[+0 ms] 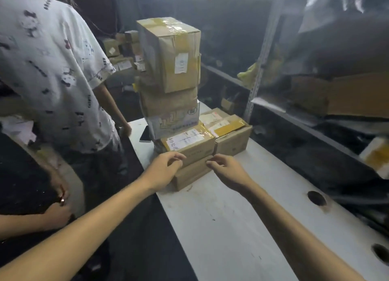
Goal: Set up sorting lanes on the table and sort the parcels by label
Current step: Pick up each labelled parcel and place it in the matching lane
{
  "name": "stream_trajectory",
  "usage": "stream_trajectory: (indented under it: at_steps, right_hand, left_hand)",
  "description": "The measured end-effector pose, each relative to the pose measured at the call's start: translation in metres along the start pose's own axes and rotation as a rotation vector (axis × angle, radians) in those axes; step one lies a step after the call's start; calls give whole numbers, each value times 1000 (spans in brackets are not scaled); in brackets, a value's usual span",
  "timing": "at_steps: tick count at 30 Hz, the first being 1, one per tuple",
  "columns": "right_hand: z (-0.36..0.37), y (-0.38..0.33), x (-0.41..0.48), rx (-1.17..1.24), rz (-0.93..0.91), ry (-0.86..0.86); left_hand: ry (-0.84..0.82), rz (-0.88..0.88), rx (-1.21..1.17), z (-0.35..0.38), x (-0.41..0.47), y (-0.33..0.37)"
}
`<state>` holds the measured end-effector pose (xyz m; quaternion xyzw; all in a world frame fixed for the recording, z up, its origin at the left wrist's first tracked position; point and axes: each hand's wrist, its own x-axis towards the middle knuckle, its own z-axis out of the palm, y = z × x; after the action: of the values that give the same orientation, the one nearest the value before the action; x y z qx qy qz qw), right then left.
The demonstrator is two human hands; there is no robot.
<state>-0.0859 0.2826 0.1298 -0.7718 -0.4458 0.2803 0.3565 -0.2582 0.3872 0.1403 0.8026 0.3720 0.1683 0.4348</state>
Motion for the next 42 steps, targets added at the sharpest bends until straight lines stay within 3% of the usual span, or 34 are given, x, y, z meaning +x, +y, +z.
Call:
stream_trajectory:
  at_steps: [8,15,20,26,32,35,42]
  right_hand:
    - [10,15,110,29,85,19]
    - [32,30,178,-142,205,227]
    - [47,37,200,-171,250,312]
    - [40,38,205,-105,233,322]
    - [22,21,200,-57,56,586]
    - [21,18,190,-13,57,656]
    - [4,26,146,414,229,506]
  left_hand:
    - [0,-75,165,-10,110,-51]
    - [-116,2,556,-8,174,-91]
    - [-175,45,674,3,197,-102]
    - [-66,105,606,4,198,-99]
    - [42,146,509,-9,195,-61]
    - [49,139,506,-8,181,-48]
    - [68,155,420,5,140,-10]
